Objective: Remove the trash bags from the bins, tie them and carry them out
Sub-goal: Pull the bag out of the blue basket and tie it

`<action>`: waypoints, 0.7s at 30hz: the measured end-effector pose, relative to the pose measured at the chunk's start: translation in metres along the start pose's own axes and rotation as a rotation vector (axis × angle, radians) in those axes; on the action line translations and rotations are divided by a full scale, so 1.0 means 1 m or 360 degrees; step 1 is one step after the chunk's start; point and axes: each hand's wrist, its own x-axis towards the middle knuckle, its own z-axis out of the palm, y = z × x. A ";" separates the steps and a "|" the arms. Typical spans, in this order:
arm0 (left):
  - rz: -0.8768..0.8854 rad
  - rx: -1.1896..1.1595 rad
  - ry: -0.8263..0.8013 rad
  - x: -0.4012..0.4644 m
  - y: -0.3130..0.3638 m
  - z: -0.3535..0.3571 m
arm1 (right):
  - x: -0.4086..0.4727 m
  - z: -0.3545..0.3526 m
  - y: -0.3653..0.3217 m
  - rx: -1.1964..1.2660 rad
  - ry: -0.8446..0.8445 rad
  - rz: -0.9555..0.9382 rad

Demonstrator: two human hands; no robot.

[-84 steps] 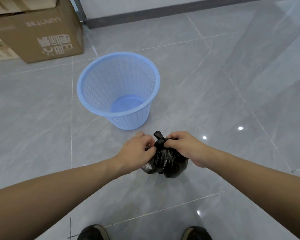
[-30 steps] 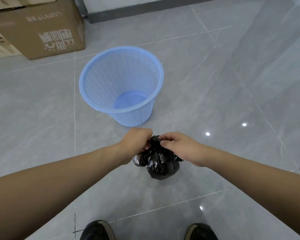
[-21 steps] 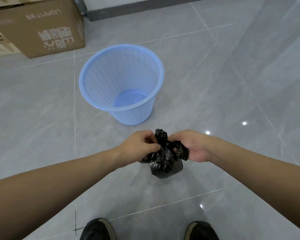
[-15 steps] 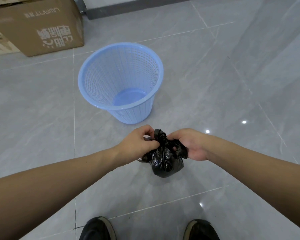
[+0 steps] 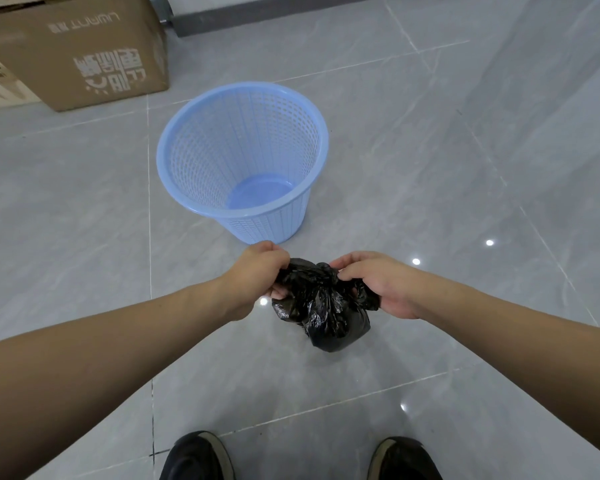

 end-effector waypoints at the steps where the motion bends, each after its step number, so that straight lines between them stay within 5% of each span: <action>1: -0.0018 0.0149 -0.0005 0.001 -0.002 -0.001 | 0.000 0.000 0.000 -0.0061 0.0012 -0.0017; 9: 0.0385 0.1692 -0.0068 0.001 -0.014 -0.008 | 0.002 -0.004 0.009 -0.0929 0.0086 -0.0429; 12: 0.0304 0.2162 -0.0014 -0.001 -0.016 -0.015 | 0.003 -0.013 0.013 -0.1326 0.0114 -0.0560; 17: 0.0079 0.2035 -0.0057 0.002 -0.020 -0.020 | 0.004 -0.011 0.019 -0.1483 0.0025 -0.0602; 21: 0.0110 0.1428 -0.0167 0.002 -0.025 -0.025 | 0.005 -0.016 0.021 -0.1213 -0.0044 -0.0485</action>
